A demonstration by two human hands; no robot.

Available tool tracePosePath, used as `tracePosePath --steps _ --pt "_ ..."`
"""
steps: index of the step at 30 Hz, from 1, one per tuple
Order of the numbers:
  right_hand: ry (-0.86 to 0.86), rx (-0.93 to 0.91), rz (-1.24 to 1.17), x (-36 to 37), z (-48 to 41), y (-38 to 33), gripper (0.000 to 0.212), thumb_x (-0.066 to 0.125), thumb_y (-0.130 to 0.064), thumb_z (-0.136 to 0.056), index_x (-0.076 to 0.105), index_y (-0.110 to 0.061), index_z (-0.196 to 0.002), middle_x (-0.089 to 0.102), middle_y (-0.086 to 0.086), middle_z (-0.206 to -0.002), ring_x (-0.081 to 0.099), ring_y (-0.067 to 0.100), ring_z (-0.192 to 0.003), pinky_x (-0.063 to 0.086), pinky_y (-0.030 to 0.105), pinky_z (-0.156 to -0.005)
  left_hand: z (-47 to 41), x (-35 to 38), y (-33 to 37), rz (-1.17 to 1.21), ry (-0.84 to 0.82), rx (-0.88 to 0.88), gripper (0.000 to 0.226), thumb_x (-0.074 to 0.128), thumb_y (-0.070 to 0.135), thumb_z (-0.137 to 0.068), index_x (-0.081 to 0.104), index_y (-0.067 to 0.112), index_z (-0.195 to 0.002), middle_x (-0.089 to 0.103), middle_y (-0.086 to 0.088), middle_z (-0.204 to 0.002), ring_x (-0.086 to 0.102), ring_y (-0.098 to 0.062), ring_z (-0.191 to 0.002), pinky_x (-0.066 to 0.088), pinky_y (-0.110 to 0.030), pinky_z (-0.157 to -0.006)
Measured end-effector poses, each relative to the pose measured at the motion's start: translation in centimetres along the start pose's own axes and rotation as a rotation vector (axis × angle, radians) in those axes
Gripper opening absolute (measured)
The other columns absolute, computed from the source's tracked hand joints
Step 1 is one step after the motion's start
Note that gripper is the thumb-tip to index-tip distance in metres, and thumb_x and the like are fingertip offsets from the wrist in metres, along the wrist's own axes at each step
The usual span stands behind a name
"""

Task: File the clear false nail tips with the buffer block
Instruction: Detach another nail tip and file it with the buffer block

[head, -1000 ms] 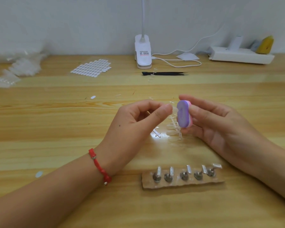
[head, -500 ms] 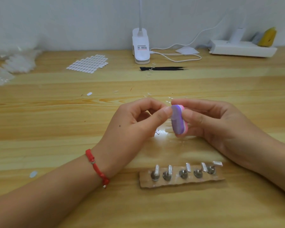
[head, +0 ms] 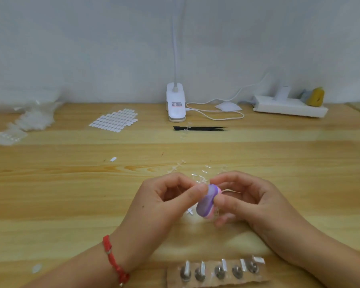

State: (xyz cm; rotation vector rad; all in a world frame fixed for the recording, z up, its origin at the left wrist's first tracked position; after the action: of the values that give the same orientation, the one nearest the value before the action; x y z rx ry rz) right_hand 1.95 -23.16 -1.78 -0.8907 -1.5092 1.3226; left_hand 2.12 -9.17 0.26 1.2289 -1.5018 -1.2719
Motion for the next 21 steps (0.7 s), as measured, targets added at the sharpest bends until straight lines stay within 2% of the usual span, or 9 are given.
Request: tracePosePath --steps 3,7,12,16,21 --pt "0.009 0.002 -0.001 -0.34 -0.21 0.03 0.04 0.091 -0.034 -0.06 0.075 -0.018 -0.093 0.074 0.006 -0.092 0.072 0.019 -0.079 0.057 0.026 -0.061 -0.14 0.05 -0.26 0.007 -0.004 -0.023 0.02 0.07 0.033 -0.067 0.072 0.014 -0.063 0.058 0.01 -0.053 0.046 0.003 -0.048 0.036 -0.007 -0.05" --pt "0.015 -0.018 -0.056 -0.39 -0.2 0.11 0.047 0.093 -0.039 -0.052 0.076 -0.019 -0.092 0.074 0.006 -0.089 0.073 0.019 -0.076 0.057 0.025 -0.06 -0.1 0.24 -0.35 0.006 -0.01 -0.014 0.016 0.069 0.031 -0.068 0.069 0.017 -0.06 0.058 0.012 -0.051 0.045 0.004 -0.046 0.035 -0.005 -0.048" --pt "0.018 0.0 -0.102 -0.39 -0.04 -0.17 0.048 0.093 -0.038 -0.051 0.077 -0.018 -0.092 0.074 0.01 -0.092 0.073 0.021 -0.077 0.058 0.025 -0.061 -0.06 0.39 -0.1 0.021 -0.03 -0.035 0.02 0.078 0.03 -0.073 0.067 0.019 -0.059 0.055 0.013 -0.05 0.044 0.003 -0.046 0.035 -0.006 -0.048" --pt "-0.017 -0.011 -0.056 -0.26 -0.14 0.02 0.038 0.088 -0.032 -0.059 0.076 -0.019 -0.093 0.074 0.007 -0.09 0.073 0.019 -0.079 0.058 0.027 -0.064 -0.21 0.3 -0.42 -0.015 -0.051 -0.021 0.016 0.063 0.023 -0.075 0.062 0.011 -0.065 0.05 0.011 -0.052 0.042 -0.003 -0.05 0.036 -0.008 -0.052" --pt "-0.006 -0.022 -0.034 0.02 0.01 -0.07 0.031 0.083 -0.024 -0.06 0.076 -0.017 -0.089 0.073 0.007 -0.087 0.072 0.02 -0.076 0.057 0.026 -0.061 -0.12 0.55 0.09 -0.02 -0.05 0.018 0.023 0.069 0.024 -0.081 0.06 0.005 -0.072 0.05 0.015 -0.051 0.044 0.001 -0.05 0.036 -0.007 -0.053"
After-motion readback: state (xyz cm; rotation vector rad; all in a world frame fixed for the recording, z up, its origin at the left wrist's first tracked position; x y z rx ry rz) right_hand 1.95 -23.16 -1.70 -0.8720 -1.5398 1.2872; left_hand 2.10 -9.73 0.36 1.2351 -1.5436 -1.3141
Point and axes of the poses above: each hand's wrist, its own z-axis away from the middle knuckle, its own x-axis out of the palm, y = z × x, the point moved 8 cm from there along -z, towards the middle knuckle
